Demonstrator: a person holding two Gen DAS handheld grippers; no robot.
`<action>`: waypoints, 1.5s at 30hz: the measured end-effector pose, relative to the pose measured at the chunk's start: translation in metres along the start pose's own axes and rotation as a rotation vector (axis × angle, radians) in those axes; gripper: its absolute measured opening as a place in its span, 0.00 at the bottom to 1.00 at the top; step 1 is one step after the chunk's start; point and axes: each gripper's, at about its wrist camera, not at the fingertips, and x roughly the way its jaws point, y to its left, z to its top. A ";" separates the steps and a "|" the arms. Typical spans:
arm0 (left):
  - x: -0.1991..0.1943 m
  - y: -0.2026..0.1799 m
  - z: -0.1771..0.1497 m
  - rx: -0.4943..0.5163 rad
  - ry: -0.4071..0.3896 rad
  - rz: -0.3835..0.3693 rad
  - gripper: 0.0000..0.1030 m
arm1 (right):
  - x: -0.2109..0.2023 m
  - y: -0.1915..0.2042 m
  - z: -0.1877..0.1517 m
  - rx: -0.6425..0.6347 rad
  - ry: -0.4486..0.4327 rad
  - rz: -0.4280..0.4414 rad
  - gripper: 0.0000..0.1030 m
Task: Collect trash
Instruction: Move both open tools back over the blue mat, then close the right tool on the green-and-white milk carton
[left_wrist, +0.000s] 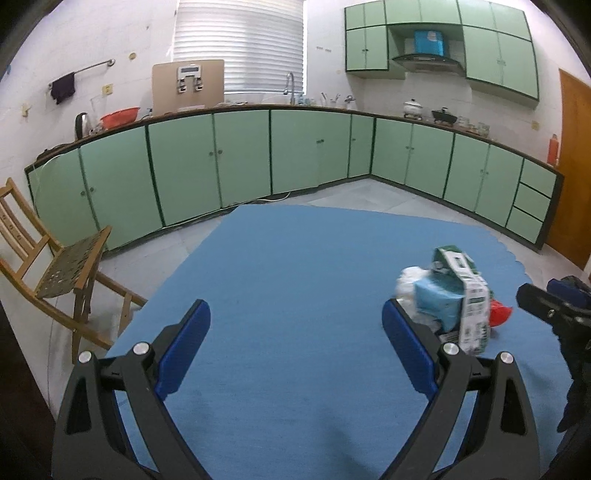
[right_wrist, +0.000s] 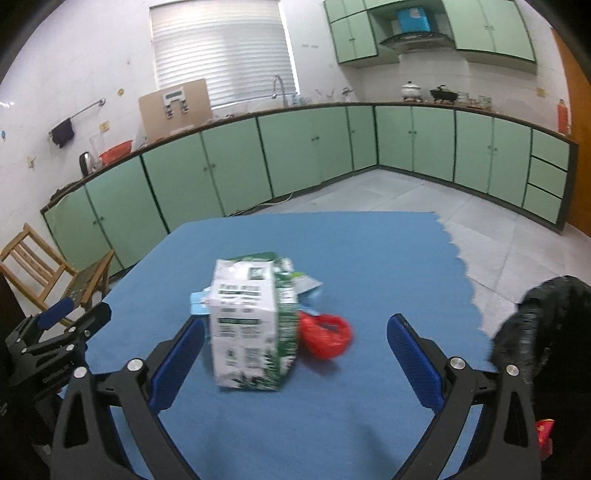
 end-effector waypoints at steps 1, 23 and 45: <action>0.000 0.004 -0.001 -0.006 0.001 0.004 0.88 | 0.005 0.006 -0.001 -0.010 0.009 0.005 0.94; 0.008 0.021 -0.010 -0.057 0.025 0.006 0.89 | 0.043 0.038 -0.011 -0.108 0.084 0.031 0.65; 0.008 0.009 -0.014 -0.044 0.040 -0.009 0.89 | 0.062 0.022 -0.017 -0.101 0.207 0.075 0.65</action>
